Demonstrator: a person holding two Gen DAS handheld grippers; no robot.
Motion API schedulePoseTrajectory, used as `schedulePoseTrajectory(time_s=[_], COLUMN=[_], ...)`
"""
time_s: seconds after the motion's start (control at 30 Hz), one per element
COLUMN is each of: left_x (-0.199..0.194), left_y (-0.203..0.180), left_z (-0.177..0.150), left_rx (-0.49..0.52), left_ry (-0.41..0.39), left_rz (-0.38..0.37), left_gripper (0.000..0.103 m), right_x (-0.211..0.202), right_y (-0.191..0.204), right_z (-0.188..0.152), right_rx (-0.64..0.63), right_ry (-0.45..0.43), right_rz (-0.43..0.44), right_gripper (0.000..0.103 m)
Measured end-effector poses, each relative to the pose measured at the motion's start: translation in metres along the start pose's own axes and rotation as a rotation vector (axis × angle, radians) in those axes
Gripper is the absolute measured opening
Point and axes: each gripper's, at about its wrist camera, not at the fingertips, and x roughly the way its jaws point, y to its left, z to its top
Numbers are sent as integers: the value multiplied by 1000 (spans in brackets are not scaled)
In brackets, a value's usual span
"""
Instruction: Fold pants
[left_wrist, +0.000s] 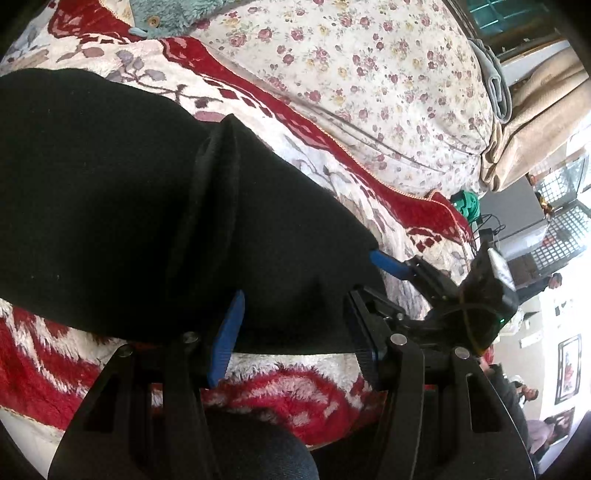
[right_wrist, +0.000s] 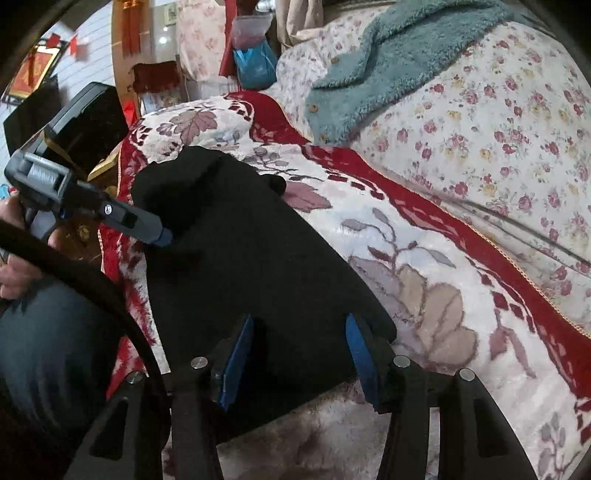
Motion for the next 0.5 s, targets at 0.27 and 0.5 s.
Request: schedulePoseTrajectory(time_s=[0.27, 0.5], left_x=[-2, -2], left_y=[4, 4], left_z=[0, 1], left_rx=[-27, -25], left_ry=[1, 0], left_rz=[-27, -26], left_gripper=[55, 55], right_x=[-1, -1], right_y=[4, 4], right_z=[-4, -2], right_rx=[-10, 15], right_ry=[-16, -9], right_rz=[-35, -49], right_gripper=[50, 50])
